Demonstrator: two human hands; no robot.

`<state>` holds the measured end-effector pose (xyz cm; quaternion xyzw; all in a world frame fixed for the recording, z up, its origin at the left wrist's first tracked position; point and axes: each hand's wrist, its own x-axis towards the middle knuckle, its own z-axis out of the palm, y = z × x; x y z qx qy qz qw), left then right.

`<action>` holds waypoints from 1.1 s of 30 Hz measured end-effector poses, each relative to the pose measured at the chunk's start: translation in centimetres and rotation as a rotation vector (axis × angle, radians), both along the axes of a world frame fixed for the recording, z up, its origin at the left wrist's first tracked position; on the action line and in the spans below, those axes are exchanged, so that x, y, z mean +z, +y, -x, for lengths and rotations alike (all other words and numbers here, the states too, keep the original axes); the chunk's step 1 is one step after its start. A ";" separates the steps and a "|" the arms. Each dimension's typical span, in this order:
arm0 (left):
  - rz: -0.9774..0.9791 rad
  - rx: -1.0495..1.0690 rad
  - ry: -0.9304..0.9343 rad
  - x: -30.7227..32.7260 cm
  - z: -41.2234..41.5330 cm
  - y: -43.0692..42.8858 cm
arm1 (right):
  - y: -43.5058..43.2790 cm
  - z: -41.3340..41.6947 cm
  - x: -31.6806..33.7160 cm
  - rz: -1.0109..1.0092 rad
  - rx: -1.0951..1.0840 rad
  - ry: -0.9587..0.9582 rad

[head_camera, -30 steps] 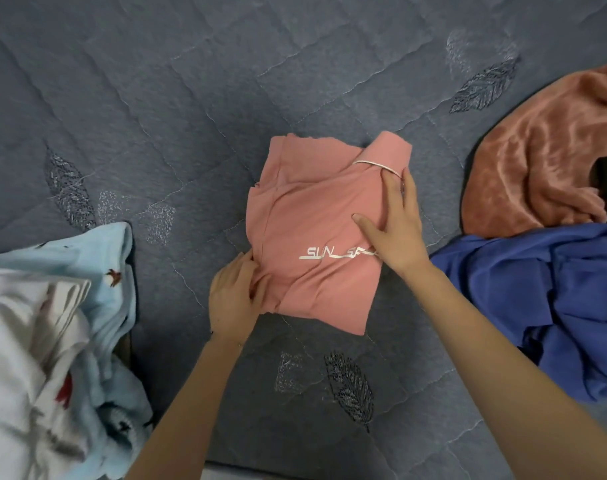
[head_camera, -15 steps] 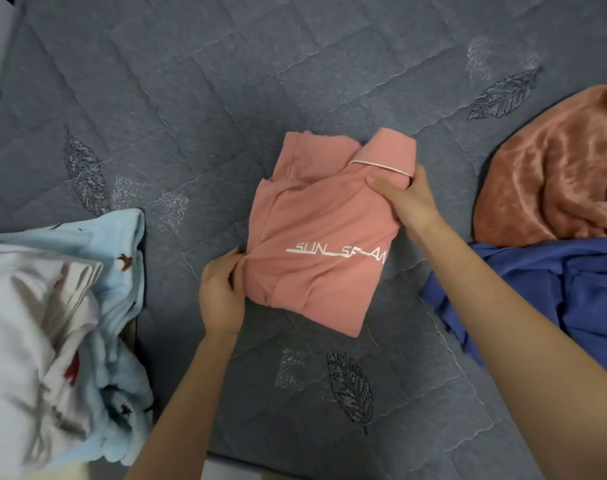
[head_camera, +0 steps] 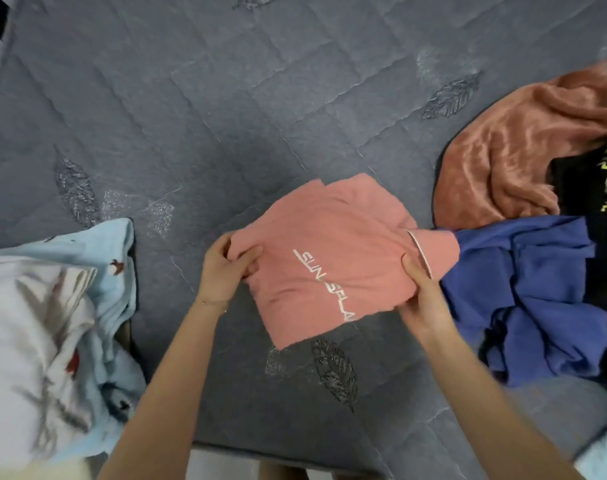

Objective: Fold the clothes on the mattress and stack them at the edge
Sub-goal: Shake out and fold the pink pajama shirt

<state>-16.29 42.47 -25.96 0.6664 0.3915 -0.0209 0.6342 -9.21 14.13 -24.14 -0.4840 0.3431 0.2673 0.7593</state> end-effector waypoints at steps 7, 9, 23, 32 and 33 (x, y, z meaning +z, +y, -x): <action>-0.194 -0.112 0.028 -0.8 -0.1 1.5 | -3.6 12.1 -1.9 -0.008 0.173 0.231; -0.192 -0.020 0.119 -1.4 1.1 1.6 | -3.5 11.9 -1.9 0.203 0.263 0.153; 0.000 -0.044 0.042 -1.1 7.2 0.3 | 13.8 -0.6 -1.3 0.698 0.912 -0.844; 0.061 -0.099 -0.048 -0.7 7.5 0.4 | 21.5 -1.4 -2.5 0.441 1.635 -0.809; 0.094 -0.069 -0.053 -0.7 7.7 0.3 | 21.3 -1.6 -2.6 0.449 1.676 -0.800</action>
